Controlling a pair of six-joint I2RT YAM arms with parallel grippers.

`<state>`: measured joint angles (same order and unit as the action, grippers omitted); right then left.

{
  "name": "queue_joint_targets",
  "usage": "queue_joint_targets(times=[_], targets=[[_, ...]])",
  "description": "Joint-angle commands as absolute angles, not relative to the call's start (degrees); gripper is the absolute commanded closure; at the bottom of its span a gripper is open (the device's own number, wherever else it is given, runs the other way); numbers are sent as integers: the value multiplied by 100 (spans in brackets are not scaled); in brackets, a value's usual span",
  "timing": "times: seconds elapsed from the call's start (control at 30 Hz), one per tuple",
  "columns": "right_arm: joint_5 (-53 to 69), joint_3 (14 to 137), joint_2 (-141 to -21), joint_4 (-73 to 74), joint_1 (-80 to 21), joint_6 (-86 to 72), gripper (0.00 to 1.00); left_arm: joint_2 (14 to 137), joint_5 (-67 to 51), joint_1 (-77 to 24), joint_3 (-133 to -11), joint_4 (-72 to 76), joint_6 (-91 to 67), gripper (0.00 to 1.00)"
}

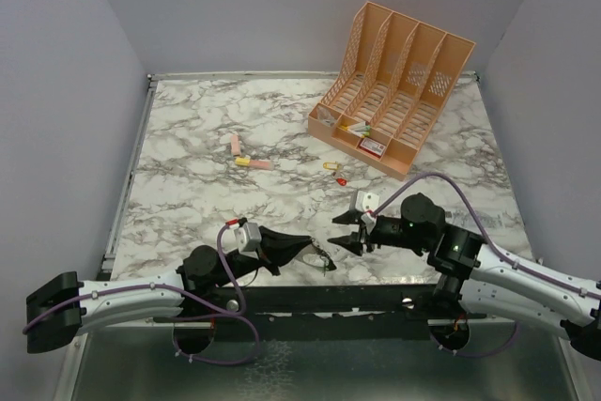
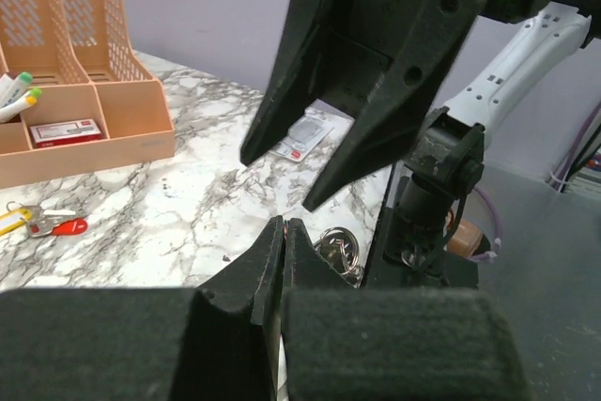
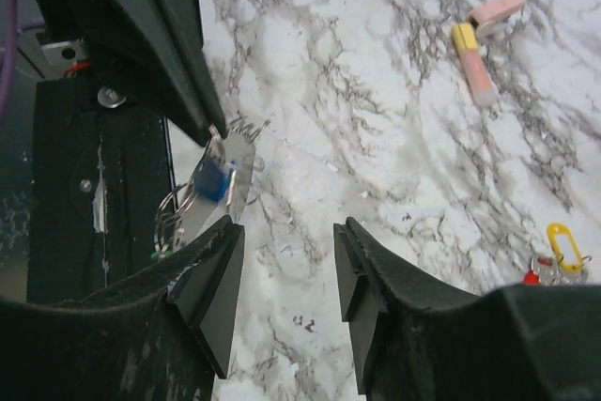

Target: Remove the keys from the keyring

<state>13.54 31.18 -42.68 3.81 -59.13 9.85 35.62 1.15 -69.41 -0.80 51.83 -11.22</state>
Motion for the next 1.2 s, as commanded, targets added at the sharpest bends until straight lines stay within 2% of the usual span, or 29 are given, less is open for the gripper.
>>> queue_joint_targets(times=[0.0,0.27,0.7,0.93,0.97,1.07,1.17], targets=[[2480,3087,-4438,-519,-5393,1140,51,3682,-291,-6956,115,5563,-1038,100],[3879,3237,-5157,-710,-5041,1070,54,3846,-194,-6956,135,5630,-1020,100],[4670,2955,-5786,-1617,-5036,765,58,4027,-139,-6960,100,5770,-1080,100],[4853,2847,-6042,-1881,-5023,724,69,4048,-79,-6961,172,5968,-1171,100],[4858,2814,-6029,-1905,-5007,721,72,4025,-48,-6959,204,6021,-1200,100],[4799,2701,-5937,-1960,-4962,706,89,3960,96,-6961,286,6107,-1230,100],[4786,2597,-5832,-2057,-4932,656,94,3959,108,-6954,303,6114,-1255,100]])
